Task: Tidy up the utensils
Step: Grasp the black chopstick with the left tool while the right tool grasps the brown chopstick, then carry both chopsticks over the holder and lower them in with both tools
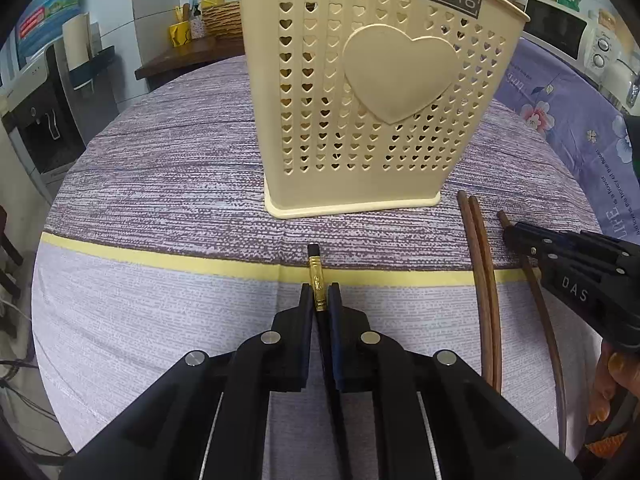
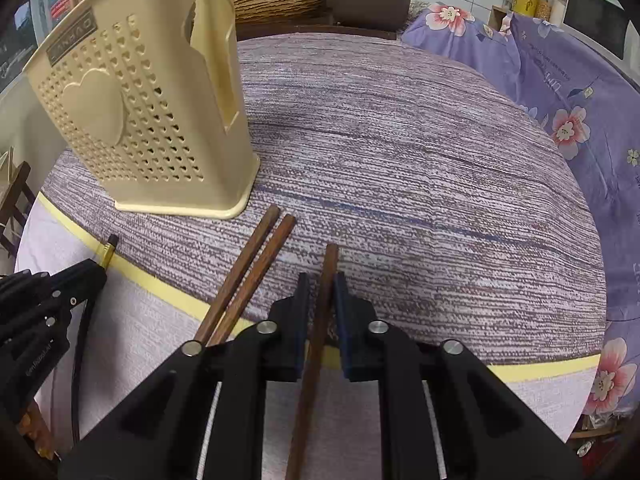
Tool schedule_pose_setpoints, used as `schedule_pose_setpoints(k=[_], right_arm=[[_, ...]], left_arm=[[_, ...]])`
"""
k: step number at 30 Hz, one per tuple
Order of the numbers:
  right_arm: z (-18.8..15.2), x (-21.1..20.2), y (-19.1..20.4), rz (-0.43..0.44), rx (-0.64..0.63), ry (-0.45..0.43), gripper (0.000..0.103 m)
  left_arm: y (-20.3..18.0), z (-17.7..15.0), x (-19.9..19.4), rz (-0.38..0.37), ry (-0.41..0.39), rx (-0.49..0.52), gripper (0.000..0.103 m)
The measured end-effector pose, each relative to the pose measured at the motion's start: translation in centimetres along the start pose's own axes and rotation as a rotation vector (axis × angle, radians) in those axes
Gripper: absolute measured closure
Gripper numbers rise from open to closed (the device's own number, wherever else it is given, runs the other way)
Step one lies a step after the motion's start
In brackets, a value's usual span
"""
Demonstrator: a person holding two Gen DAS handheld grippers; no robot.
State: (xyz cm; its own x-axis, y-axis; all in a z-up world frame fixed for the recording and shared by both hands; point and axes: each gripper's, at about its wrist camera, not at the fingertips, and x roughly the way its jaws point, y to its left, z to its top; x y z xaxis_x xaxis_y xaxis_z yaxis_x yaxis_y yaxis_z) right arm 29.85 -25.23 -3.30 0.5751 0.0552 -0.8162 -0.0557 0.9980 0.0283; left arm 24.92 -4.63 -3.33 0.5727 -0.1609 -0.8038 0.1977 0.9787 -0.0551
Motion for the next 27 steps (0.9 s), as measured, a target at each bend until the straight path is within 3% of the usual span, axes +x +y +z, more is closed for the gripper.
schedule_pose_setpoints(k=[6, 12, 17, 27], right_arm=[[0.1, 0.1, 0.1, 0.004, -0.003, -0.014, 0.093], [0.0, -0.4, -1.1, 0.061, 0.05, -0.037, 0.093], [0.4, -3.0, -1.9, 0.106, 0.078, -0.098, 0.093], [1.2, -14.7, -3.3, 0.174, 0.073, -0.337, 0.095]], left_arm=[[-0.1, 0.3, 0.2, 0.001, -0.002, 0.003, 0.095], [0.4, 0.6, -0.1, -0.028, -0.019, -0.016, 0.095], [1.0, 1.5, -2.8, -0.072, -0.102, -0.049, 0.095], [1.7, 3.1, -12.7, -0.157, -0.332, -0.058, 0.095]])
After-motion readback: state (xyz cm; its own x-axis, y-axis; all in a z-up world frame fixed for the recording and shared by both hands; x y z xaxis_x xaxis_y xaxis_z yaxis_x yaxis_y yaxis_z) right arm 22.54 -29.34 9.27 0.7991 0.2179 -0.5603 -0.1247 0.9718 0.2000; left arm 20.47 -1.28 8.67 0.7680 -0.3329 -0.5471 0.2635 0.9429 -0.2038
